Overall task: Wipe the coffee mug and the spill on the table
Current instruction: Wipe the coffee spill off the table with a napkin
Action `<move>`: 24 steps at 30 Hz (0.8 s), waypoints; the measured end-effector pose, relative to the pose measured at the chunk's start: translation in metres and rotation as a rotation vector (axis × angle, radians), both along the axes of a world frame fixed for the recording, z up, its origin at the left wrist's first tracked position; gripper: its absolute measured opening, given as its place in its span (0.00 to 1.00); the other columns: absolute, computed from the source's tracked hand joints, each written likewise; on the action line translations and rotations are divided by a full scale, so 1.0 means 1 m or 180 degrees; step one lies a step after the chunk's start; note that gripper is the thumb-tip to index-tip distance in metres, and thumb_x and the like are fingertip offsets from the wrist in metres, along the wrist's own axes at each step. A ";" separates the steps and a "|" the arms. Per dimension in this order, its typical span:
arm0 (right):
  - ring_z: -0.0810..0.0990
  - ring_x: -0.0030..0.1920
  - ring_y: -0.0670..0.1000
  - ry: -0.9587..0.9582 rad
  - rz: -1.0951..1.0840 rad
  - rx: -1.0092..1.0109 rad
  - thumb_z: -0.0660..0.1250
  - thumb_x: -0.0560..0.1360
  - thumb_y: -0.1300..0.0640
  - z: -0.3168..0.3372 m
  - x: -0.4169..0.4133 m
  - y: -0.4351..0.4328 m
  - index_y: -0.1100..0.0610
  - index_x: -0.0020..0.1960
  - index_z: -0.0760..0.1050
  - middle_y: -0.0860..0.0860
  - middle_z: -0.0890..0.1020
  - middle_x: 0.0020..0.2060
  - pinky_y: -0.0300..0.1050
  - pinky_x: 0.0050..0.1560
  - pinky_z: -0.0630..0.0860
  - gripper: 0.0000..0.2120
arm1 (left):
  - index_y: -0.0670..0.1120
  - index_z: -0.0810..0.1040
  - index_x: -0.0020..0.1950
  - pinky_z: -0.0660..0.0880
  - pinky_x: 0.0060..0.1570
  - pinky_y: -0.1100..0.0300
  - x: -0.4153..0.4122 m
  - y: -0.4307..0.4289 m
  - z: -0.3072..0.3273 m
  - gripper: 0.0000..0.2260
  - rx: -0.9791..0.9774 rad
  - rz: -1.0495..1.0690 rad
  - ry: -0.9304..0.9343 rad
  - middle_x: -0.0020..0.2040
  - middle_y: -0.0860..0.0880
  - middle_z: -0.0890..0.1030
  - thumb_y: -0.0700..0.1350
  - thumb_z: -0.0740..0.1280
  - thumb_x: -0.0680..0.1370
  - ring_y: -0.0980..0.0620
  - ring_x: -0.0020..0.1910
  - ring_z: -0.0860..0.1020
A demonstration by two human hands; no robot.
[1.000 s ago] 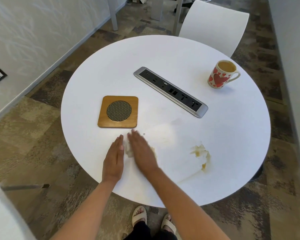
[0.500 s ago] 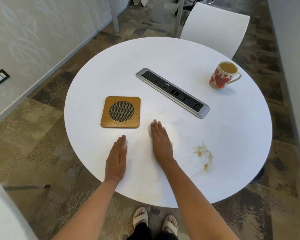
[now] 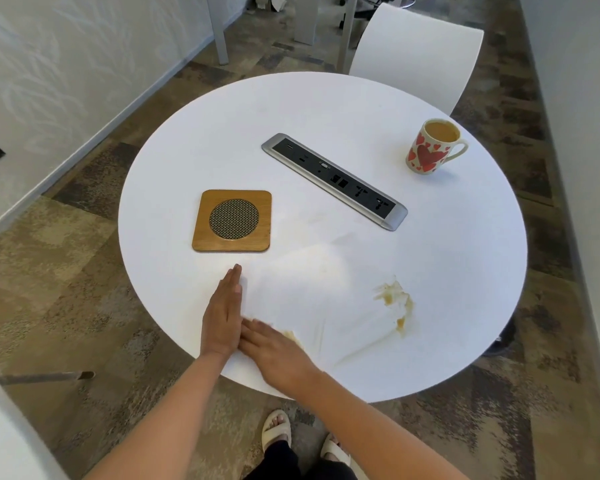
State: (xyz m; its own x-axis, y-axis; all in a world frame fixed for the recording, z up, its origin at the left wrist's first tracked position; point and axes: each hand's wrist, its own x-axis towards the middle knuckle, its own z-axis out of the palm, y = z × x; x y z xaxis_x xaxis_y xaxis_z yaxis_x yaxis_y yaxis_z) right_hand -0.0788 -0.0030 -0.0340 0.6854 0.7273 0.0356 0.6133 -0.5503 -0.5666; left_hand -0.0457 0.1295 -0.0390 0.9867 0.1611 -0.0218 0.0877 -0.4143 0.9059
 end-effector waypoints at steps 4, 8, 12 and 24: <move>0.54 0.76 0.56 -0.0201 0.0365 -0.0145 0.48 0.79 0.68 -0.003 -0.023 -0.028 0.61 0.74 0.56 0.58 0.59 0.75 0.44 0.75 0.45 0.24 | 0.48 0.64 0.72 0.55 0.71 0.60 0.000 -0.004 0.001 0.23 0.0184 0.0066 0.0011 0.72 0.51 0.66 0.55 0.49 0.79 0.55 0.72 0.62; 0.51 0.75 0.50 -0.0212 0.0178 -0.0168 0.45 0.79 0.66 0.002 -0.020 -0.067 0.59 0.74 0.58 0.54 0.58 0.75 0.41 0.74 0.39 0.24 | 0.46 0.63 0.73 0.52 0.71 0.60 -0.005 -0.012 -0.001 0.20 0.0601 -0.0030 0.0004 0.73 0.50 0.65 0.50 0.49 0.82 0.60 0.71 0.59; 0.59 0.74 0.55 -0.0327 -0.0690 -0.0194 0.53 0.79 0.70 0.005 0.017 -0.118 0.61 0.72 0.63 0.57 0.62 0.73 0.43 0.75 0.49 0.22 | 0.43 0.61 0.73 0.49 0.72 0.60 -0.020 -0.022 -0.003 0.22 0.1170 -0.0116 -0.0113 0.73 0.50 0.62 0.50 0.47 0.81 0.59 0.71 0.56; 0.49 0.77 0.53 -0.0164 -0.3048 -0.0696 0.49 0.72 0.79 0.004 0.027 -0.249 0.62 0.75 0.52 0.57 0.52 0.77 0.40 0.74 0.42 0.34 | 0.40 0.61 0.72 0.50 0.73 0.56 -0.048 -0.051 0.002 0.22 0.1559 -0.0105 -0.0125 0.72 0.47 0.63 0.48 0.47 0.81 0.51 0.73 0.59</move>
